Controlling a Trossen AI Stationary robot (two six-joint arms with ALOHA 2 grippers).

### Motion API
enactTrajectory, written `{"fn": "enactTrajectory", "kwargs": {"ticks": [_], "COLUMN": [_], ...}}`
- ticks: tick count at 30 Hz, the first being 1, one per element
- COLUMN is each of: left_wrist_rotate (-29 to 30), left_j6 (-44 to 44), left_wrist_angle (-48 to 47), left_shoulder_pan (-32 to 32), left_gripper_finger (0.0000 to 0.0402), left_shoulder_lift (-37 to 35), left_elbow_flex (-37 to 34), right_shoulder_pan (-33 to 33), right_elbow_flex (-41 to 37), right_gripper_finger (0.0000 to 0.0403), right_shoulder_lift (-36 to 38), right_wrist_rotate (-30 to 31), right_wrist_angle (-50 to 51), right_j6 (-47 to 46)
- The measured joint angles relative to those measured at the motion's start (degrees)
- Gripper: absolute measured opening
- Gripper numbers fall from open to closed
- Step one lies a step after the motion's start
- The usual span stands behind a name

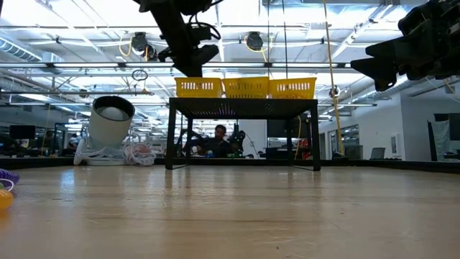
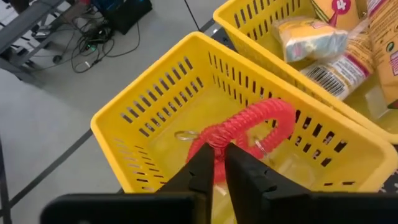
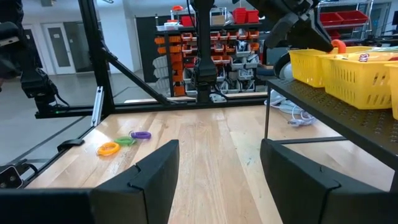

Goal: Pick & Place Office Desk Supplies
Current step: Put the orange spring keychain into the left yellow bin on the shelf, then put the violet spring keychain into the left yellow bin on the shelf

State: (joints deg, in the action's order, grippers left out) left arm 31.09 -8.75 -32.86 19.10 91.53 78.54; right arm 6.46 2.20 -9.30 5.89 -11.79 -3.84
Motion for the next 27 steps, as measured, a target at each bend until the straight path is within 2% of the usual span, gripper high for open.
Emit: {"fn": "enactTrajectory", "kwargs": {"ticks": [7, 13, 20, 24, 27], "left_wrist_rotate": [0.23, 0.32, 0.98, 3.68, 3.46], "left_j6": [0.72, 1.6, 5.21, 1.52, -2.16], "left_wrist_angle": [-0.06, -0.14, -4.93, -11.03, -15.13], "left_shoulder_pan": [-0.05, -0.31, -3.45, -5.41, -6.26], "left_gripper_finger": [0.0098, 0.0132, 0.0142, 0.0134, 0.0129], "left_shoulder_lift": [0.0, 0.0, -3.12, -5.85, -7.34], "left_elbow_flex": [0.0, 0.0, -0.04, -0.04, -0.05], "right_shoulder_pan": [0.0, -0.01, 0.0, 0.02, -0.01], "right_elbow_flex": [-0.01, 0.02, 0.02, 0.01, 0.02], "right_gripper_finger": [0.0215, 0.0215, 0.0215, 0.0215, 0.0215], "right_shoulder_lift": [0.02, 0.02, 0.02, 0.0, 0.0], "right_wrist_rotate": [0.0, 0.0, 0.0, 0.0, 0.0], "right_wrist_angle": [0.0, 0.0, 0.0, 0.0, 0.0], "right_j6": [0.0, 0.0, 0.0, 0.0, 0.0]}}
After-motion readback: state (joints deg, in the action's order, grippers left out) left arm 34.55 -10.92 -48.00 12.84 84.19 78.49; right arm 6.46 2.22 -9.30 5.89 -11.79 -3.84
